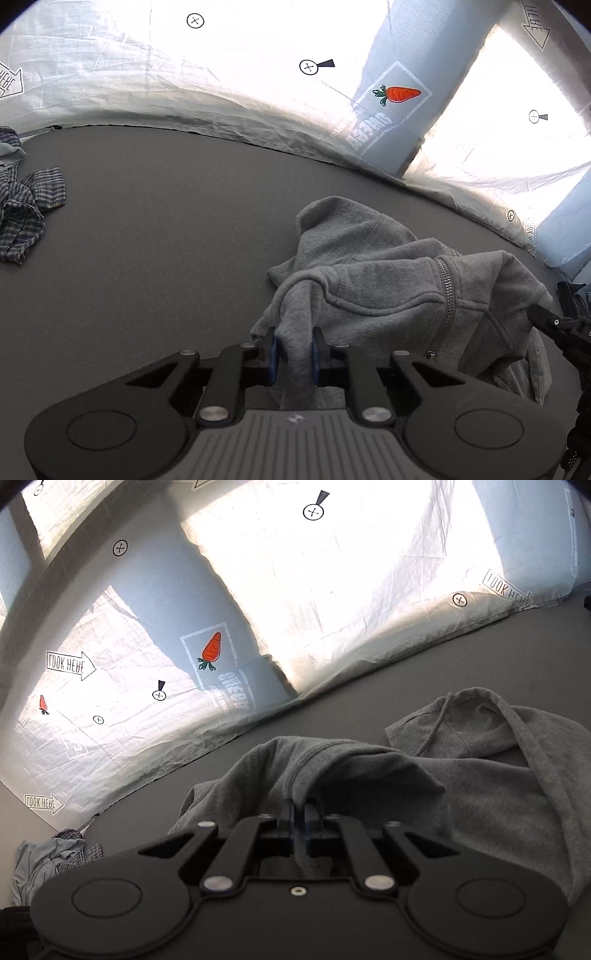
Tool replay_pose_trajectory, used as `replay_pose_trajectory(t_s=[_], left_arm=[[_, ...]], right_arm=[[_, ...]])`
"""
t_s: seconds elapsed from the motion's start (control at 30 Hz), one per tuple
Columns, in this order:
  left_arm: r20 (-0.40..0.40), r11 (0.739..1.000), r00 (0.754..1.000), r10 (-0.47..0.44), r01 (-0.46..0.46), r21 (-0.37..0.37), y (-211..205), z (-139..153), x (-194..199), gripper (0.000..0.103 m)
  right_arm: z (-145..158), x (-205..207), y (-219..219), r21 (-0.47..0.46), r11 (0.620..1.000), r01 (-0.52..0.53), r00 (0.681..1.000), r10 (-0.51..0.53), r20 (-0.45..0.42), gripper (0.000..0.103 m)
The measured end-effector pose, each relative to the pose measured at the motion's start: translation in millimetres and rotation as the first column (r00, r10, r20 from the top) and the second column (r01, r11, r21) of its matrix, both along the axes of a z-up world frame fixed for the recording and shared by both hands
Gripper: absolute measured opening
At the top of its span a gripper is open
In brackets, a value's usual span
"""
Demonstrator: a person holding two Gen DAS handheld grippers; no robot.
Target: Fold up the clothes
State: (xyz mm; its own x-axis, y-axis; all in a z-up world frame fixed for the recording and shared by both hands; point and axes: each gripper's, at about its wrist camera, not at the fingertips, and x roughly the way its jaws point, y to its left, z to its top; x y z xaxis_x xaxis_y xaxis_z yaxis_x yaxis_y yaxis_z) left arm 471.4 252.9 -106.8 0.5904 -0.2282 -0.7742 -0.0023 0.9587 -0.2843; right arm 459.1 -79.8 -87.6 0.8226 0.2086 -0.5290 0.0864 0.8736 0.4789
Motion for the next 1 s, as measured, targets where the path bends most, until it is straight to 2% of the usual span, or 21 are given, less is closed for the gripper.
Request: replay_pose_trajectory(t_s=[0.1, 0.13, 0.23, 0.3, 0.33, 0.4, 0.43, 0.53, 0.63, 0.73, 0.8, 0.87, 0.9, 0.93, 0.97, 1.0], left_arm=[[0.046, 0.999, 0.999, 0.007, -0.005, -0.033, -6, 27, -31, 0.017], [0.062, 0.999, 0.998, 0.009, -0.007, -0.037, -11, 36, -44, 0.017], [0.096, 0.998, 0.995, 0.006, -0.001, -0.057, -23, 58, -88, 0.016], [0.111, 0.997, 0.994, 0.003, 0.005, -0.073, -32, 68, -118, 0.016], [0.111, 0.998, 0.994, 0.001, 0.005, -0.058, -38, 67, -131, 0.016], [0.096, 1.000, 0.995, 0.001, 0.000, -0.013, -48, 58, -153, 0.016], [0.084, 1.000, 0.996, 0.008, -0.009, 0.009, -53, 53, -163, 0.016], [0.045, 0.998, 0.997, 0.059, -0.061, 0.031, -57, 33, -183, 0.016], [0.019, 0.994, 0.994, 0.107, -0.107, 0.030, -56, 21, -189, 0.017], [0.006, 0.991, 0.992, 0.128, -0.128, 0.043, -55, 15, -190, 0.017], [0.000, 0.989, 0.991, 0.131, -0.131, 0.073, -58, 11, -187, 0.018], [-0.015, 0.985, 0.989, 0.145, -0.143, 0.100, -60, 6, -184, 0.020], [-0.022, 0.983, 0.988, 0.152, -0.149, 0.108, -61, 3, -183, 0.020], [-0.029, 0.982, 0.987, 0.159, -0.155, 0.111, -61, 0, -182, 0.019], [-0.033, 0.981, 0.986, 0.163, -0.158, 0.116, -61, -3, -182, 0.019], [-0.033, 0.979, 0.985, 0.168, -0.163, 0.121, -62, -4, -182, 0.018]], right_arm=[[34, -45, -27, -0.001, 0.998, 0.055, 0.995, -0.055, 0.078, 0.004], [45, -62, -39, 0.009, 0.997, 0.080, 0.991, -0.080, 0.104, 0.000], [75, -113, -75, 0.007, 0.989, 0.146, 0.972, -0.145, 0.187, 0.000], [86, -136, -96, -0.034, 0.987, 0.156, 0.971, -0.147, 0.189, 0.000], [84, -139, -104, -0.063, 0.990, 0.130, 0.982, -0.120, 0.146, 0.000], [65, -140, -116, -0.072, 0.994, 0.078, 0.997, -0.076, 0.032, 0.004], [52, -140, -119, -0.064, 0.996, 0.060, 0.998, -0.062, -0.022, 0.010], [-3, -139, -107, -0.057, 0.998, -0.018, 0.984, 0.008, -0.178, 0.041], [-48, -141, -80, -0.024, 0.991, -0.129, 0.948, 0.116, -0.296, 0.041], [-75, -139, -52, 0.017, 0.974, -0.227, 0.909, 0.218, -0.355, 0.042], [-84, -136, -34, -0.021, 0.955, -0.295, 0.889, 0.266, -0.372, 0.043], [-85, -135, -18, -0.103, 0.931, -0.351, 0.884, 0.293, -0.364, 0.046], [-84, -135, -12, -0.145, 0.913, -0.381, 0.879, 0.309, -0.363, 0.040], [-84, -136, -7, -0.183, 0.894, -0.409, 0.873, 0.325, -0.365, 0.011], [-84, -137, -3, -0.220, 0.873, -0.436, 0.867, 0.342, -0.363, 0.005], [-83, -137, -4, -0.221, 0.869, -0.443, 0.865, 0.350, -0.359, 0.004]])
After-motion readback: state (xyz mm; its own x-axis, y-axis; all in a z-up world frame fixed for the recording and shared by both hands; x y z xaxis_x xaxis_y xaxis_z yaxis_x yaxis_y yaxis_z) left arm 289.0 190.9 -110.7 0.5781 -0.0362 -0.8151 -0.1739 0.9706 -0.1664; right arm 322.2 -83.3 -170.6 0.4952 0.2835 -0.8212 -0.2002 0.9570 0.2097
